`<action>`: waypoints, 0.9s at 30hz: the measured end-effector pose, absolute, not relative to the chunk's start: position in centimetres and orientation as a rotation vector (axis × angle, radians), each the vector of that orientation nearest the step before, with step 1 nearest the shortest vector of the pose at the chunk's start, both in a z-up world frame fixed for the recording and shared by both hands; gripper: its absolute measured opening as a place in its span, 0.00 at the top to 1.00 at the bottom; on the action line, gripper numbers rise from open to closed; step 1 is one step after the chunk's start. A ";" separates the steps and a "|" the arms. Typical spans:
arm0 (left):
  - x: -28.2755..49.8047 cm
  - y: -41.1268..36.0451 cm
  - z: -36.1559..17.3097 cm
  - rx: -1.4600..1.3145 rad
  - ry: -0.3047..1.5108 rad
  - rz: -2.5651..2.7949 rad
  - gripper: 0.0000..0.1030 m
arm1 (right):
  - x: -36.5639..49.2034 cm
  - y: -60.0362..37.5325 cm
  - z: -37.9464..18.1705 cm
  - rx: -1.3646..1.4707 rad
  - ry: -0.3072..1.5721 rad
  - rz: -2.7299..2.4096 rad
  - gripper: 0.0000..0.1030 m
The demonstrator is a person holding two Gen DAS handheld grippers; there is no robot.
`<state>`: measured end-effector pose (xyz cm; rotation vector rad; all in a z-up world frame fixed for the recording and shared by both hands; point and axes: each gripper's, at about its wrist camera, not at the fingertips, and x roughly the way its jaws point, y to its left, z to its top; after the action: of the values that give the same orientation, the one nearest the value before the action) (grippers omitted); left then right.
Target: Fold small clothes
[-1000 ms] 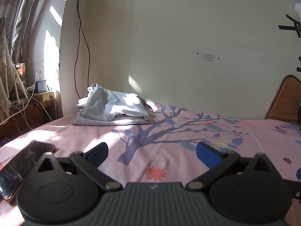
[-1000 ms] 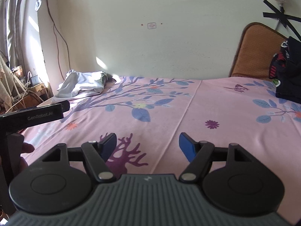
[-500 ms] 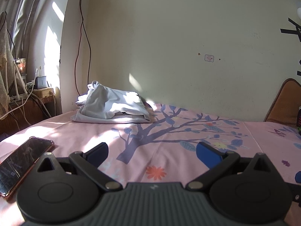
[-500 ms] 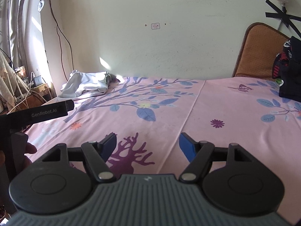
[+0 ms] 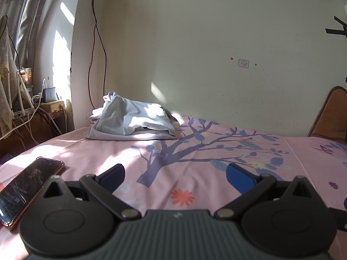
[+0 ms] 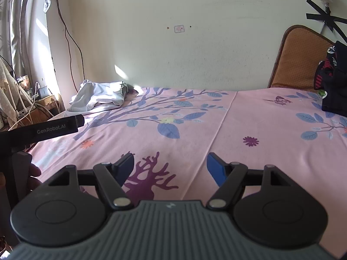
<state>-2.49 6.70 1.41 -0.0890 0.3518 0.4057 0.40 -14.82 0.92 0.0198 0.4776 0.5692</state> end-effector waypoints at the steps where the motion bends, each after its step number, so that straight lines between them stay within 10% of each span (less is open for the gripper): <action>1: -2.3 6.6 1.4 -0.081 0.361 0.400 0.00 | 0.4 -14.8 0.9 0.024 0.479 0.569 0.26; 27: -1.1 5.2 2.4 -0.008 0.473 0.453 0.00 | 0.1 -15.4 1.2 0.068 0.456 0.619 0.22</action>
<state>-1.10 5.24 2.44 -0.0082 0.4726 0.4535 0.06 -15.39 1.15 0.0680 0.4563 0.6189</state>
